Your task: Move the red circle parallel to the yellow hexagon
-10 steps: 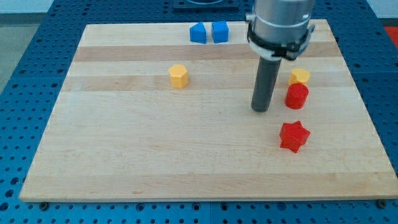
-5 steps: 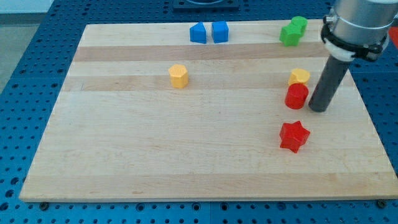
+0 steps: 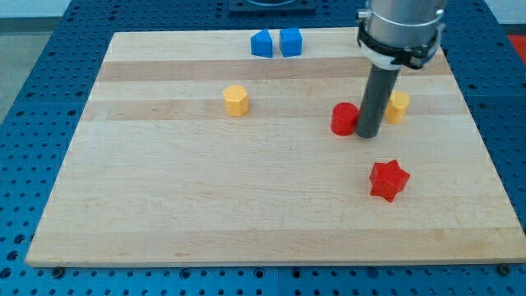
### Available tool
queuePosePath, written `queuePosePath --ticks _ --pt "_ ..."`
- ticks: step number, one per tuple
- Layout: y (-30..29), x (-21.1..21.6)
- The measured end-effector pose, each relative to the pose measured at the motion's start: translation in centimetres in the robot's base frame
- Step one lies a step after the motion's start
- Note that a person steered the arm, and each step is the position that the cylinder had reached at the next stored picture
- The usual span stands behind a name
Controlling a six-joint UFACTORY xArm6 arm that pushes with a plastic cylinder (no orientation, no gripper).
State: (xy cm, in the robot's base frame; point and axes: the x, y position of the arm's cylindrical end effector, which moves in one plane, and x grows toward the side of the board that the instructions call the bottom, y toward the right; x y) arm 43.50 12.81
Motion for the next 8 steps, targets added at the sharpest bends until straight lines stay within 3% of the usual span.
queuePosePath --ticks 5,6,8 --pt "-8.9 -9.5" --pt "-10.3 -9.7" --pt "-13.1 -5.2"
